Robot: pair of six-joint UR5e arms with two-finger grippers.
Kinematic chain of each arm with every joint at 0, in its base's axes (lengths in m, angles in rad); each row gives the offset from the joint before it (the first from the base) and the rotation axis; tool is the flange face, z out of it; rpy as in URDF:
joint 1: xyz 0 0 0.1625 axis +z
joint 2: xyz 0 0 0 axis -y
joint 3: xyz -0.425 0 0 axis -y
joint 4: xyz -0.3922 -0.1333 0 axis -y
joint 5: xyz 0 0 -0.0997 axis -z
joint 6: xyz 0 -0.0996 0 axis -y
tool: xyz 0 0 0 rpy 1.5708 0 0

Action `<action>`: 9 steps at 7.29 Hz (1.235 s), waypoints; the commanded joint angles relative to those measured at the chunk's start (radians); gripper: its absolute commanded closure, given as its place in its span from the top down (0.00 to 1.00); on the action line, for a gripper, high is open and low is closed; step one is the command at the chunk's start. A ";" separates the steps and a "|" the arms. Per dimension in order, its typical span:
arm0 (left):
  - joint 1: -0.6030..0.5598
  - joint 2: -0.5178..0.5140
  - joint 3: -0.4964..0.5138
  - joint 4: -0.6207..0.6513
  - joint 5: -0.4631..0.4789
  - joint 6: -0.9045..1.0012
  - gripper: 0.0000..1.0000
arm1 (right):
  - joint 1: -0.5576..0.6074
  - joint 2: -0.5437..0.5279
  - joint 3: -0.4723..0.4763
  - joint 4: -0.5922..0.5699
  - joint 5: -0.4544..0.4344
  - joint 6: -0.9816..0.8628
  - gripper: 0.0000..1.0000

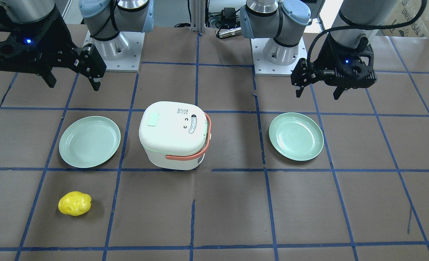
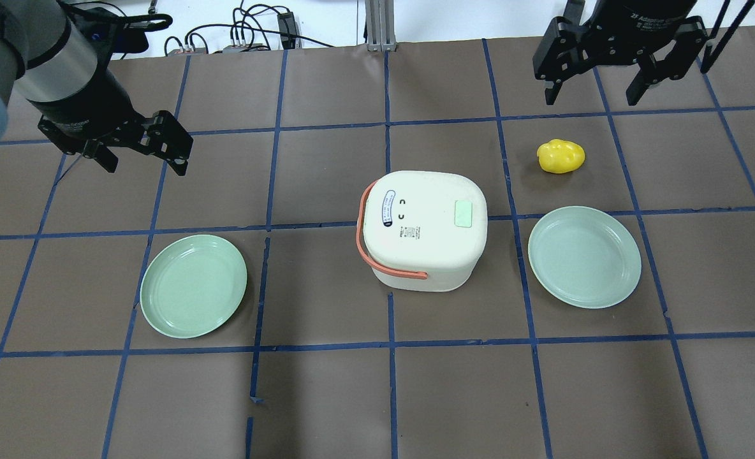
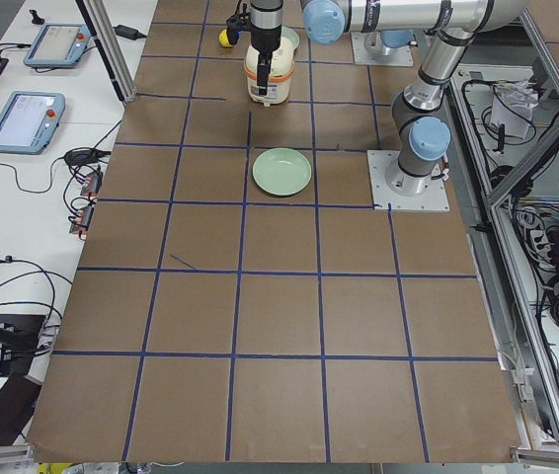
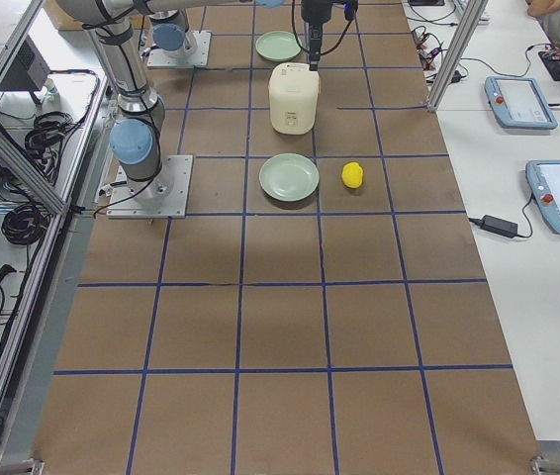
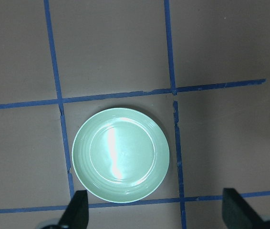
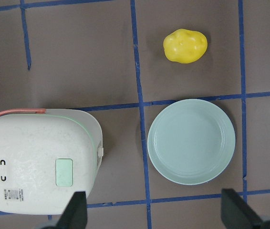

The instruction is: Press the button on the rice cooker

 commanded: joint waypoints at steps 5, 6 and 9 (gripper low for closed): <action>0.000 0.000 0.000 0.000 0.000 0.000 1.00 | 0.044 -0.001 0.060 0.005 0.002 -0.034 1.00; 0.000 -0.001 0.000 0.000 0.000 0.000 1.00 | 0.044 -0.012 0.080 0.004 0.080 0.003 1.00; 0.000 -0.002 0.000 0.000 0.000 0.000 1.00 | 0.093 -0.012 0.102 0.004 0.100 0.040 0.17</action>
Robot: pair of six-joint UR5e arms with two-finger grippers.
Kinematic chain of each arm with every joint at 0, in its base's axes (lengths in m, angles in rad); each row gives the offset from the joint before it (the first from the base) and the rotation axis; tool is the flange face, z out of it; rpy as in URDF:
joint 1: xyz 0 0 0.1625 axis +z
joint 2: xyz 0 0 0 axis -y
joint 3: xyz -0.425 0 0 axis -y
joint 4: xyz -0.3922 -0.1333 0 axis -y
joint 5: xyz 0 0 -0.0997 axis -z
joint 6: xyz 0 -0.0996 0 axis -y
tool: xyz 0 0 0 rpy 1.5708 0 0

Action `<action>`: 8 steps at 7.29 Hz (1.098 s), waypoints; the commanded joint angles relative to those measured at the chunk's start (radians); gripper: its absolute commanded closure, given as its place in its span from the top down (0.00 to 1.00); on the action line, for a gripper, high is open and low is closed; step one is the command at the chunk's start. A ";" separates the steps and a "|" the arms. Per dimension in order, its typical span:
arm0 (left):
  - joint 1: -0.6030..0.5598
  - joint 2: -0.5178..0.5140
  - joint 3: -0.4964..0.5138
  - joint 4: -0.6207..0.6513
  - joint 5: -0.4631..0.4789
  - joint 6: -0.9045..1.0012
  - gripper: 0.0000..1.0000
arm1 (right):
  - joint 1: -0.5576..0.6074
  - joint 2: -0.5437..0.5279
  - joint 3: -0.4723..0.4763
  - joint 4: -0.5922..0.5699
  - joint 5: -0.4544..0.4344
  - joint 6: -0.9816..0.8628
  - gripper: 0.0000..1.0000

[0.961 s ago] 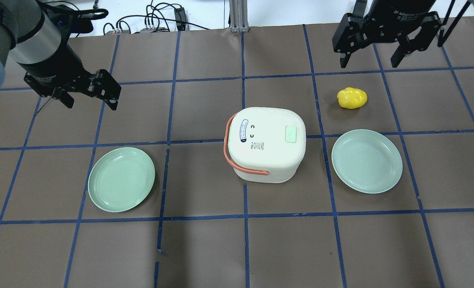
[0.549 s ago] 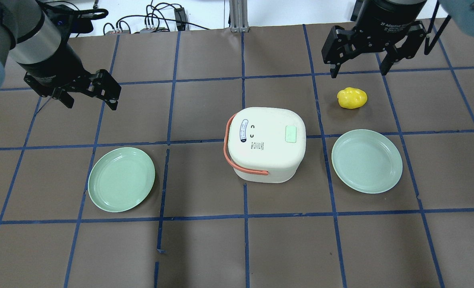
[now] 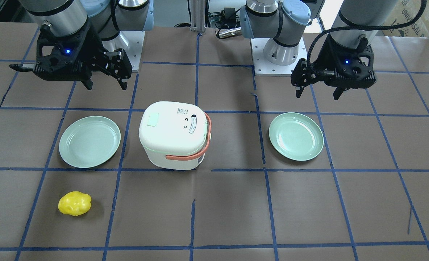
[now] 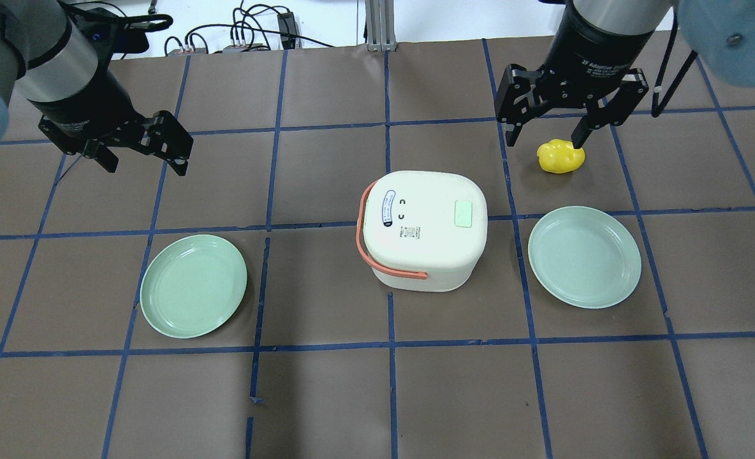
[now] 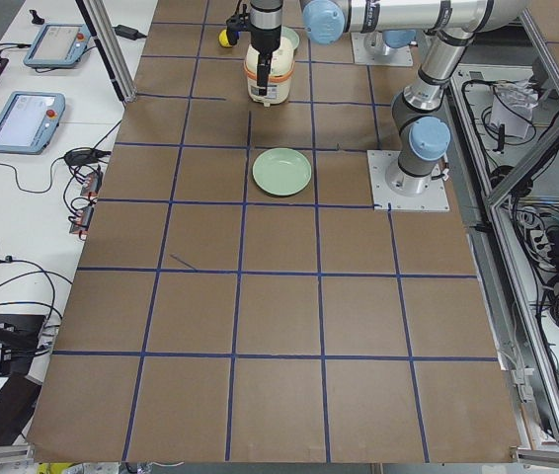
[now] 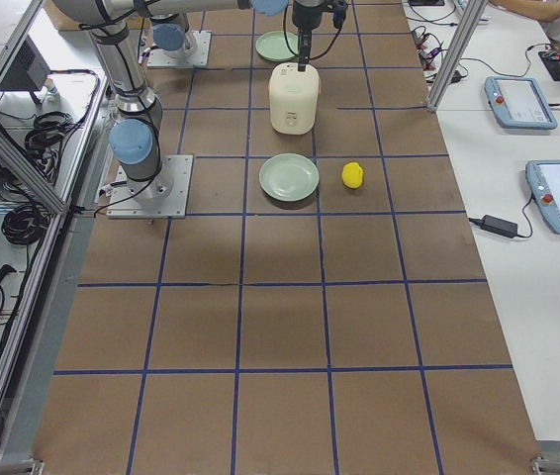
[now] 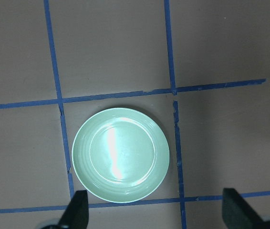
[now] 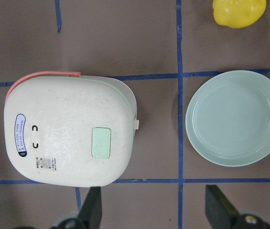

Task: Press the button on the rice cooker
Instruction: 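Move the right gripper over the white rice cooker's green button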

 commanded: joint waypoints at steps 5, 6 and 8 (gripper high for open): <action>0.000 0.001 0.000 0.000 -0.001 0.000 1.00 | 0.088 0.006 0.137 -0.120 0.004 0.053 0.08; 0.000 0.001 0.000 0.000 -0.001 0.000 1.00 | 0.111 0.013 0.144 -0.137 0.002 0.058 0.08; 0.000 0.001 0.000 0.000 -0.001 0.000 1.00 | 0.128 0.041 0.151 -0.198 -0.005 0.044 0.07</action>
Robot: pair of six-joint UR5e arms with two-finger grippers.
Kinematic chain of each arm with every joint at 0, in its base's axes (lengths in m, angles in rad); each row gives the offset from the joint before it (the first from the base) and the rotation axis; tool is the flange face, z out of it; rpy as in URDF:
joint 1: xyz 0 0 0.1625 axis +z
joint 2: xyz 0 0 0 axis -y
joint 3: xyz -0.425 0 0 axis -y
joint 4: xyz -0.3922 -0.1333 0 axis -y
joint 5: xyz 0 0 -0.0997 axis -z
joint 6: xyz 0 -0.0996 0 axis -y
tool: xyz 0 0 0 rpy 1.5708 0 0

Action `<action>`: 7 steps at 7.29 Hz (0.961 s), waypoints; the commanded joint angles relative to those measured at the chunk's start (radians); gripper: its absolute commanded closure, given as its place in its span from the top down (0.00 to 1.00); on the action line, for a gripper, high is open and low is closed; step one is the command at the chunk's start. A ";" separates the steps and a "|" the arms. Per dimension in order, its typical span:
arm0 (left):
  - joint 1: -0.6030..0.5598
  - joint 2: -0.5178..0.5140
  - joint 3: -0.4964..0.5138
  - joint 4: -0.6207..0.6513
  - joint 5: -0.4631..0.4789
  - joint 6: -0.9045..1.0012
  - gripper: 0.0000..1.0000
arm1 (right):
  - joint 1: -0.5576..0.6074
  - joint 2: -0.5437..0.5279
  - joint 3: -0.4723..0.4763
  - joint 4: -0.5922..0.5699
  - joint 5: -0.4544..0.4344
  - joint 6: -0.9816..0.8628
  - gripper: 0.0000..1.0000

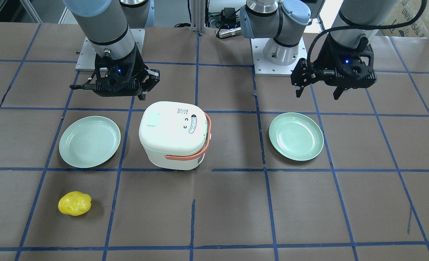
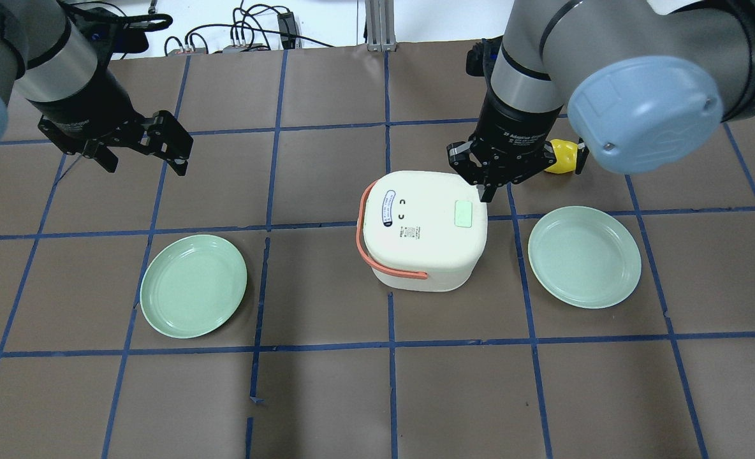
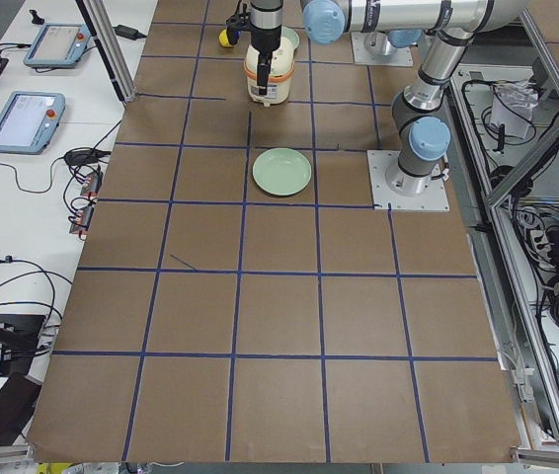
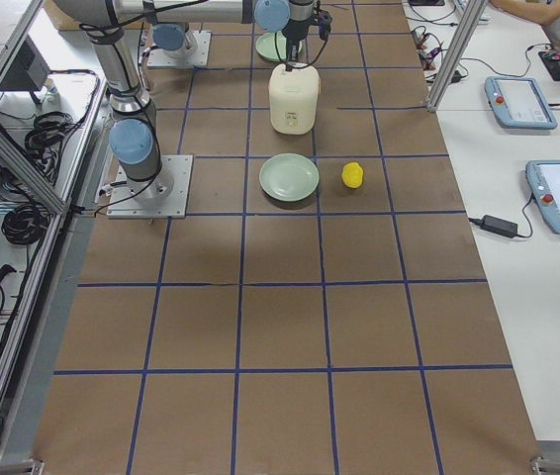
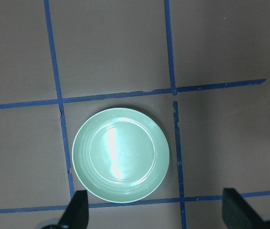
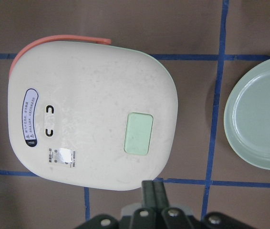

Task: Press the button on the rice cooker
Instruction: 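Move the right gripper over the white rice cooker's green button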

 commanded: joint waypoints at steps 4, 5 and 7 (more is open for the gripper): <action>0.000 0.000 0.000 0.000 0.000 0.000 1.00 | 0.010 0.058 0.026 -0.113 -0.005 -0.023 0.07; 0.000 0.000 0.000 0.000 0.000 0.000 1.00 | 0.011 0.063 0.037 -0.119 -0.006 -0.020 0.07; 0.000 0.000 0.000 0.000 0.000 0.000 1.00 | 0.017 0.063 0.086 -0.177 -0.008 0.003 0.07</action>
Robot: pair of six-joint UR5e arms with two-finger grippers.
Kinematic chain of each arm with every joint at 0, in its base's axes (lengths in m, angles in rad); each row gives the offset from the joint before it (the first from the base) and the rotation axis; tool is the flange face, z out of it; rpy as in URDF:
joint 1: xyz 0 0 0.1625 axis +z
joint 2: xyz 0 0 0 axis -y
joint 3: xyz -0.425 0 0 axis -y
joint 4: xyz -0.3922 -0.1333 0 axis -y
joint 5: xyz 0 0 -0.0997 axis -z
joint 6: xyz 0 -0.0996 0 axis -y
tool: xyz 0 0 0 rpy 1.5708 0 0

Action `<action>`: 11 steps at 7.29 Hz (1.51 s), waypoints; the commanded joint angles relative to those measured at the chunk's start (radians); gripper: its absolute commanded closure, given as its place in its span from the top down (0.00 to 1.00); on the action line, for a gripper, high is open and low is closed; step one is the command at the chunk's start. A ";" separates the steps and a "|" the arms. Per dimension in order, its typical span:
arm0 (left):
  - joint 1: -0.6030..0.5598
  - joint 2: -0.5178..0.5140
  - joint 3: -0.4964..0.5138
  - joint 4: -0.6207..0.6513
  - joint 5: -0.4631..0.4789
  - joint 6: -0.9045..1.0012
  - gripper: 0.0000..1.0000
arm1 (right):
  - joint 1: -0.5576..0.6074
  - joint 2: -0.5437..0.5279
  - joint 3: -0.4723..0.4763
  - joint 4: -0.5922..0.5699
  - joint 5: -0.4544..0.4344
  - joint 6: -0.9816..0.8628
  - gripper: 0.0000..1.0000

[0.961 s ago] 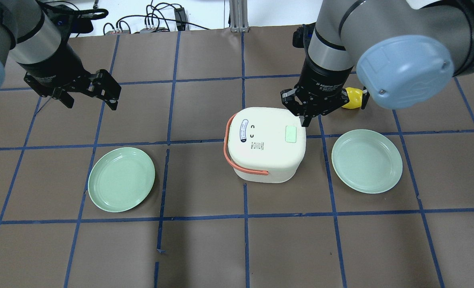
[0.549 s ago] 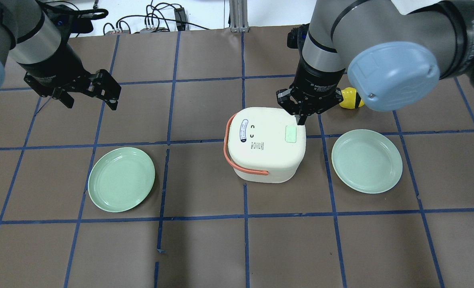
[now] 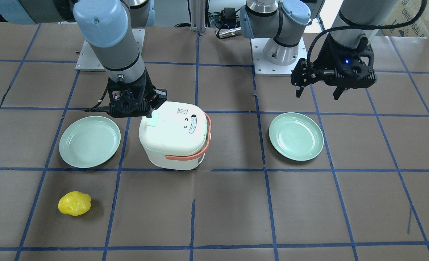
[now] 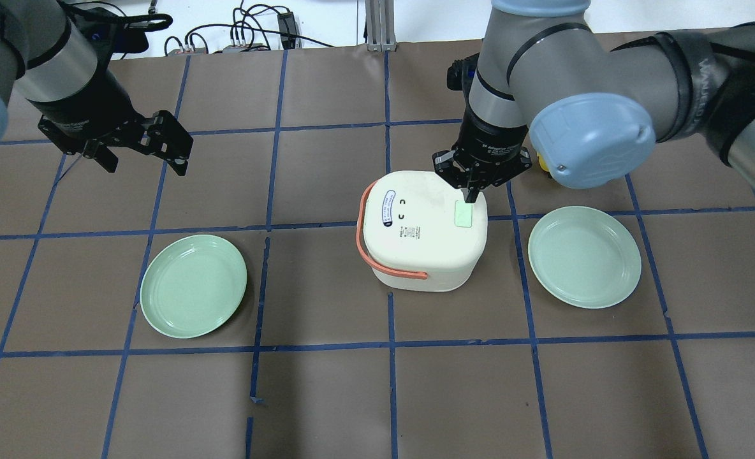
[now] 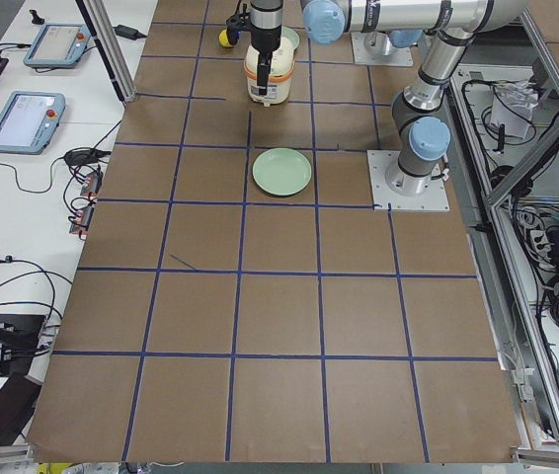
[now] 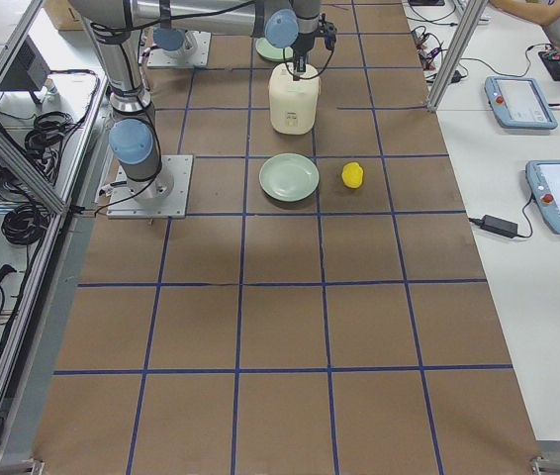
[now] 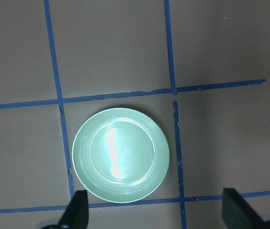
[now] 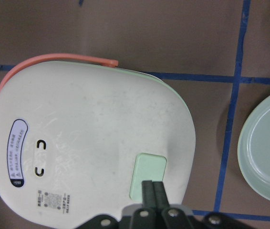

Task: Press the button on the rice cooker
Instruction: 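Lower the right gripper and press down on the green button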

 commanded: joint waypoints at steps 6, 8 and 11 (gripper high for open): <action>0.000 0.000 0.000 0.000 0.000 0.000 1.00 | 0.004 0.027 0.031 -0.094 0.001 0.130 0.06; 0.000 0.000 0.000 0.000 0.000 0.000 1.00 | 0.003 0.029 0.031 -0.094 0.001 0.130 0.07; 0.000 0.000 0.000 0.000 0.000 0.000 1.00 | 0.003 0.029 0.063 -0.097 0.001 0.130 0.07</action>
